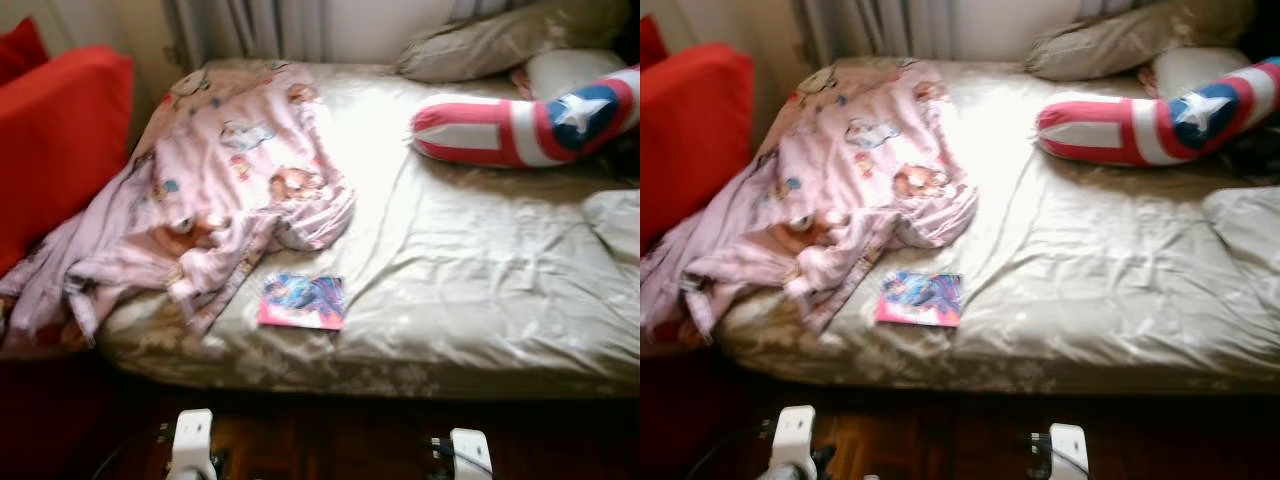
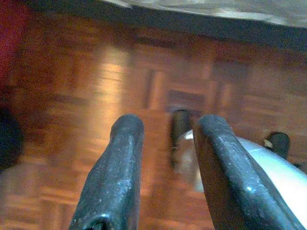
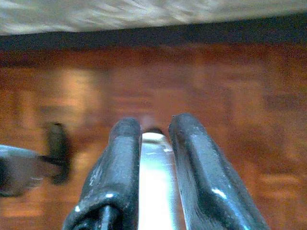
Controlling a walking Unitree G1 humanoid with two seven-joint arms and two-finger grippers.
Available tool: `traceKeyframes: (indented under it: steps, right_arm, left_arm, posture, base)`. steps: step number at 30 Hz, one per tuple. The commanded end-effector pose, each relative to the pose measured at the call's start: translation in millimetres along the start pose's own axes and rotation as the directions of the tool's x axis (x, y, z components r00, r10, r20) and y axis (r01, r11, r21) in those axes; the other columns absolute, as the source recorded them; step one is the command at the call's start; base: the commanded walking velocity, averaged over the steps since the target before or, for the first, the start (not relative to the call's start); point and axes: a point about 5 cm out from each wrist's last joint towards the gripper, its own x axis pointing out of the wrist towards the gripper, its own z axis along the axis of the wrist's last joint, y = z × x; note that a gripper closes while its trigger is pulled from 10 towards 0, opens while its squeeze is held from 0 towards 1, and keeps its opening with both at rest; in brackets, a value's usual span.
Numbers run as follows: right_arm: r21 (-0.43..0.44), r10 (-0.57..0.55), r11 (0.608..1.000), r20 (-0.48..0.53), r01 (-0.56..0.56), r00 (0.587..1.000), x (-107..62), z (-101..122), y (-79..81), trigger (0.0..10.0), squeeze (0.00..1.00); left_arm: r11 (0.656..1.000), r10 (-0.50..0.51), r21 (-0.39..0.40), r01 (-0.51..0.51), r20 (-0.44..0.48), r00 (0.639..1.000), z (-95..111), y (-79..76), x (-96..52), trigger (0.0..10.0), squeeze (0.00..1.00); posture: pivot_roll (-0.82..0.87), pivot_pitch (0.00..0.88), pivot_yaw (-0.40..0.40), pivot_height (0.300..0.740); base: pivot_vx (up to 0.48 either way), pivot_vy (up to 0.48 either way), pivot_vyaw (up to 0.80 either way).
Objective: Clean up the room
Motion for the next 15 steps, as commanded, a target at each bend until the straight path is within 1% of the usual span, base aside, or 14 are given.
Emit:
traceKeyframes:
  steps: [1, 14, 15]
  right_arm:
    - [0.007, -0.015, 1.0, -0.026, 0.015, 1.0, -1.9, -7.2, -6.7, 10.0, 0.0]
    - [0.002, -0.014, 1.0, -0.024, 0.014, 1.0, -2.0, -6.4, -8.6, 10.0, 0.0]
    - [-0.013, -0.02, 1.0, -0.025, 0.02, 0.999, -2.1, -6.2, -9.3, 10.0, 0.0]
  left_arm:
    - [1.0, -0.013, -0.016, 0.012, -0.005, 1.0, -2.4, -5.9, -0.1, 10.0, 0.0]
    - [1.0, -0.021, -0.015, 0.021, -0.002, 1.0, -2.6, -7.7, -0.1, 10.0, 0.0]
    - [1.0, -0.022, -0.015, 0.022, -0.001, 1.0, -2.6, -8.0, -0.1, 10.0, 0.0]
  posture:
    - [0.07, 0.151, -0.01, 0.74]
    - [0.07, 0.16, -0.011, 0.74]
    - [0.07, 0.161, -0.012, 0.74]
  base:
    - [0.0, 0.0, 0.0]
    - [0.0, 0.0, 0.0]
    - [0.0, 0.0, 0.0]
